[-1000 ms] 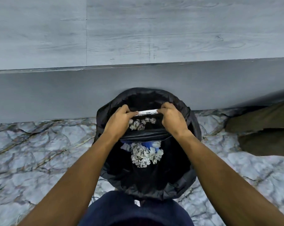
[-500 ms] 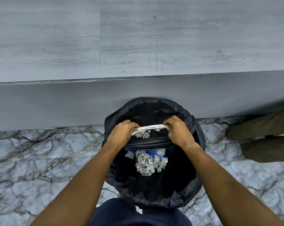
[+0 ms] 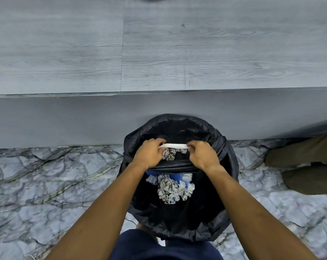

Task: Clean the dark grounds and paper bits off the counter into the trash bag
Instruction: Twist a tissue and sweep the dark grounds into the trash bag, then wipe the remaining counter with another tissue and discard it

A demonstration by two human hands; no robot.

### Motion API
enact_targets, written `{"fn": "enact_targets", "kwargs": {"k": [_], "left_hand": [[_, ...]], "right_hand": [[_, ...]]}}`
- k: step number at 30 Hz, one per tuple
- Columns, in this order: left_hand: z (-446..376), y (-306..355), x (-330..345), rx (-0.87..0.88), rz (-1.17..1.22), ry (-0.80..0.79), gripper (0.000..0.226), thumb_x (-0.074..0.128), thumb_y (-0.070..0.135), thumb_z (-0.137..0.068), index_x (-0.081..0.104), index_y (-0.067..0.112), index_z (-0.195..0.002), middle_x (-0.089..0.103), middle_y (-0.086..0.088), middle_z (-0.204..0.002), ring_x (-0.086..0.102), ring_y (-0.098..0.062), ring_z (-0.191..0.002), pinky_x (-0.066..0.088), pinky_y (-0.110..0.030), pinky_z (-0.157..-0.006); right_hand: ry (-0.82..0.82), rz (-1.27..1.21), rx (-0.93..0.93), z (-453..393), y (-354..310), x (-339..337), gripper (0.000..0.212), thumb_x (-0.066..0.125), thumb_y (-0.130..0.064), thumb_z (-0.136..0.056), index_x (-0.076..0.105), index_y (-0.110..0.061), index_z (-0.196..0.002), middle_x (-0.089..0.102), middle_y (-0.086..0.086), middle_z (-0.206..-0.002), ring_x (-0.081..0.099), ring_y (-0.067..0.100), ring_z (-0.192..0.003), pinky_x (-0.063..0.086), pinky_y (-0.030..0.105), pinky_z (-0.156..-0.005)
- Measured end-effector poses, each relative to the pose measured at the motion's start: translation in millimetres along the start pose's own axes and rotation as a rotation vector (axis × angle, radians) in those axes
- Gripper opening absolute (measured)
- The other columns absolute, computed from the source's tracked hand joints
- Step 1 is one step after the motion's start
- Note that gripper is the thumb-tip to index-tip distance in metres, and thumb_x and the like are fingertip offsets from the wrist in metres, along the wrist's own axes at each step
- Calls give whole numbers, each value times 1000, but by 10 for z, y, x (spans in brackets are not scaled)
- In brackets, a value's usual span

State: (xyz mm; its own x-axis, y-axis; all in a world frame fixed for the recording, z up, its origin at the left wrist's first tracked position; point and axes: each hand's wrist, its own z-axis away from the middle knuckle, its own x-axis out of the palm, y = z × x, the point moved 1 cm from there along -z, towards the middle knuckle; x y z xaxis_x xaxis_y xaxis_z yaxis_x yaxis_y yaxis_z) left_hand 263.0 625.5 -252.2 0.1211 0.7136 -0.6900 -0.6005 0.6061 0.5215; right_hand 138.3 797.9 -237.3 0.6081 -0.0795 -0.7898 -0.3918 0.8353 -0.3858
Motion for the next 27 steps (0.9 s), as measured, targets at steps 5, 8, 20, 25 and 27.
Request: {"fn": "enact_targets", "kwargs": {"k": [5,8,20,25,27], "left_hand": [[-24,187,63,-167,-118,-125,56,32,65,-96,70,27,-83,67,-2,-107,55,-27,-116,43,-47,-96],[-49,326,117,-225,-157,-114,54,28,53,-98,69,20,-109,52,-6,-132,40,-30,-129,33,-53,-104],[-143,506,234,-302,32,-77,24,45,40,-94,65,40,-104,68,11,-116,58,-20,-115,34,-48,-105],[-168,543,254,-224,123,96,21,49,51,-96,61,42,-80,69,16,-69,66,-8,-77,53,-41,-84],[-151,621,245,-266,116,94,39,32,61,-96,64,38,-88,72,12,-87,65,-17,-94,46,-49,-95]], "right_hand": [[12,-26,19,14,-8,-34,12,60,-17,-85,61,-27,-91,70,-2,-89,66,24,-87,55,38,-76],[4,3,1,35,-9,-46,13,54,-24,-87,66,-26,-92,70,0,-92,61,25,-96,50,42,-90],[-160,-178,32,-28,265,-163,45,50,-8,-79,65,-24,-118,69,4,-114,66,24,-101,55,38,-90],[-231,-264,-137,76,129,-187,46,66,-43,-81,51,-38,-125,60,-13,-116,60,9,-102,52,35,-87],[-199,-239,-149,94,50,-151,47,66,-46,-83,52,-37,-126,62,-13,-116,60,11,-104,52,36,-86]]}}
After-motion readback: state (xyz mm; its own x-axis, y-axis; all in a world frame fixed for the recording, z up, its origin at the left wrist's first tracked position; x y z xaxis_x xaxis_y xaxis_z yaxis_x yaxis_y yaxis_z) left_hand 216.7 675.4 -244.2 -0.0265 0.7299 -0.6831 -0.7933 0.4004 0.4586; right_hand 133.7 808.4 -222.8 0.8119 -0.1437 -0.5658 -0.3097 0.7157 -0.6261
